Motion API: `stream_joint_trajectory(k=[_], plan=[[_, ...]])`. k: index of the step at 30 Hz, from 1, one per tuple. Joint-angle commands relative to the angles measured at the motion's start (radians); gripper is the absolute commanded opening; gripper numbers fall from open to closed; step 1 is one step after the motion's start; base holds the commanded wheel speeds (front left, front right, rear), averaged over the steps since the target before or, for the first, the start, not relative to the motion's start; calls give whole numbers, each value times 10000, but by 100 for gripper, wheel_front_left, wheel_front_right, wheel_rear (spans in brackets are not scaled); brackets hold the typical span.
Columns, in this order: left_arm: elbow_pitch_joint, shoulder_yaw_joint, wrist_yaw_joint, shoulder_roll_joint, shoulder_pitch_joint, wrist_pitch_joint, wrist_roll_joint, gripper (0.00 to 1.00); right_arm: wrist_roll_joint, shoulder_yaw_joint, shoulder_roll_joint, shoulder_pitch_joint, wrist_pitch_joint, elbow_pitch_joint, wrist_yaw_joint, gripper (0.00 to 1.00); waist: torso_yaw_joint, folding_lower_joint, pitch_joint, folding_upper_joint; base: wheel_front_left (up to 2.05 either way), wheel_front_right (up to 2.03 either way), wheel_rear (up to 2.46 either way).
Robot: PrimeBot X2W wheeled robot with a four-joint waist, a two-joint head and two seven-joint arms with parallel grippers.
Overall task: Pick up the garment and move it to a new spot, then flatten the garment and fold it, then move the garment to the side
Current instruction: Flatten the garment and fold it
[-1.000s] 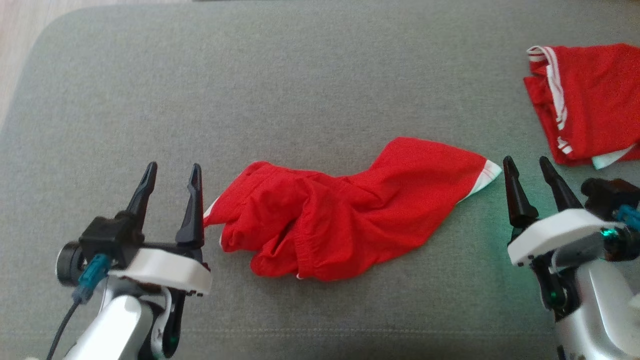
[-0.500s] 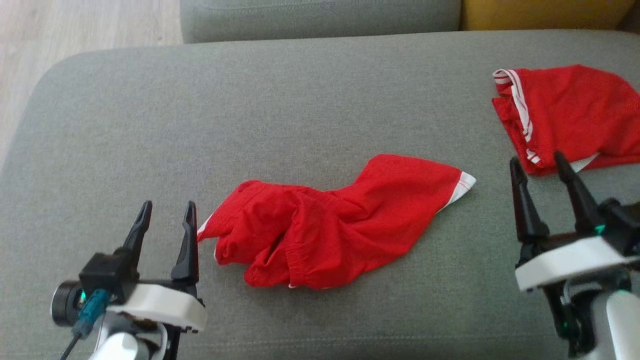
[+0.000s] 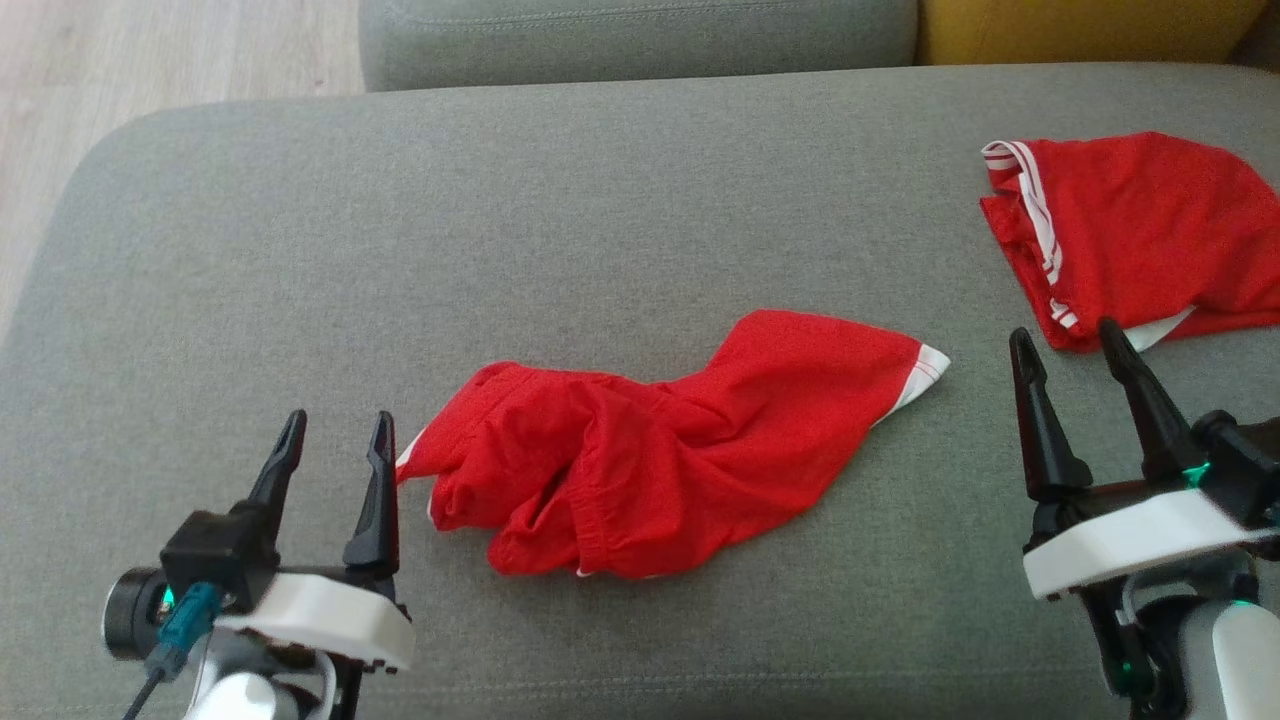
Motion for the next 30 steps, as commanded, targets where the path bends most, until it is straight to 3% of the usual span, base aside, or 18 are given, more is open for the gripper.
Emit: stream_joint_trajectory(k=[1,6,14,25,26,27,28,30], plan=[[-347,355,29,247,-440,13,-15,100,-32,163,-14,-182,-2,-403,-9,100,17,0,16,0,0,0,0],[-390,-111,-596,75,-824,393,-278,100,22,155,18,-218,16,-365,-9,100,84,0,122,0,0,0,0],[407,-1991,-2182,-708,-1279,1798,-800,100,58,242,67,-322,50,-322,-9,100,15,0,384,0,0,0,0],[2098,-2398,-2780,-1338,-1486,1995,-1341,100,143,228,106,-457,-24,-255,-9,100,-194,0,641,0,0,0,0],[2127,-2395,-2857,-1374,-1512,1940,-1390,85,143,217,114,-457,-31,-247,-9,100,-198,0,646,0,0,0,0],[2119,-2380,-2922,-1383,-1546,1859,-1410,24,149,208,123,-455,-35,-238,-9,100,-199,0,648,0,0,0,0],[2102,-2359,-2962,-1367,-1572,1806,-1423,0,156,199,131,-452,-39,-228,-9,100,-196,0,650,0,0,0,0],[2007,-2234,-2996,-1330,-1610,1721,-1523,0,164,169,143,-451,-46,-221,-9,100,-174,0,668,0,0,0,0]])
